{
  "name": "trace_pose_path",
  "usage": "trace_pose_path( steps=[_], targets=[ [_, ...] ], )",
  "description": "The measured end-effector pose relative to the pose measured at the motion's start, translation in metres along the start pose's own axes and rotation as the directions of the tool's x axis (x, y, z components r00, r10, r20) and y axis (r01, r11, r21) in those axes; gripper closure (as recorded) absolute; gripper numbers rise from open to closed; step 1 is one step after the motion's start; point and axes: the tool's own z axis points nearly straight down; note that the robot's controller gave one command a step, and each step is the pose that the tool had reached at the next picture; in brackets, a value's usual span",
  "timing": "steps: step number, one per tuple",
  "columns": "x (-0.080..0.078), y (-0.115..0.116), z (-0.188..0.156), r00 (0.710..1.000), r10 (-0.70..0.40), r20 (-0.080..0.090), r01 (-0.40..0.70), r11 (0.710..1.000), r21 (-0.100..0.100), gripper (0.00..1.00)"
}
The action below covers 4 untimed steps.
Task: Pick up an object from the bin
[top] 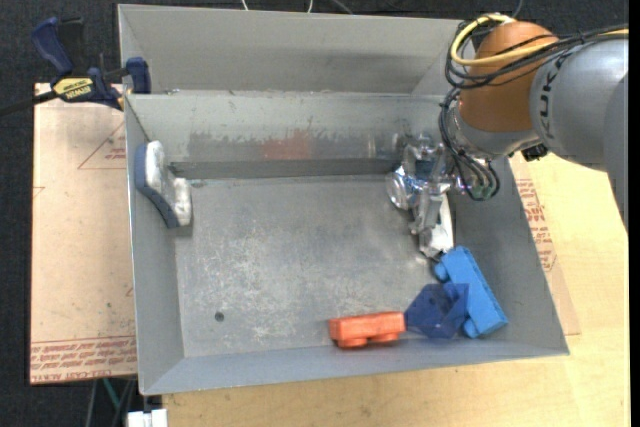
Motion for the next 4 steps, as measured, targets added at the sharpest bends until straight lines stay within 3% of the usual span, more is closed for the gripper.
trace_pose_path(
  steps=[1,2,3,4],
  targets=[
    [0.005,0.001,-0.003,0.995,-0.095,0.008,0.095,0.995,-0.004,1.00],
    [0.005,0.001,-0.003,0.995,-0.097,0.008,0.097,0.995,-0.004,1.00],
    [0.008,0.002,-0.033,0.995,-0.099,-0.006,0.099,0.995,-0.005,1.00],
    [0.005,0.001,-0.056,0.995,-0.098,0.004,0.098,0.995,-0.003,1.00]
  ],
)
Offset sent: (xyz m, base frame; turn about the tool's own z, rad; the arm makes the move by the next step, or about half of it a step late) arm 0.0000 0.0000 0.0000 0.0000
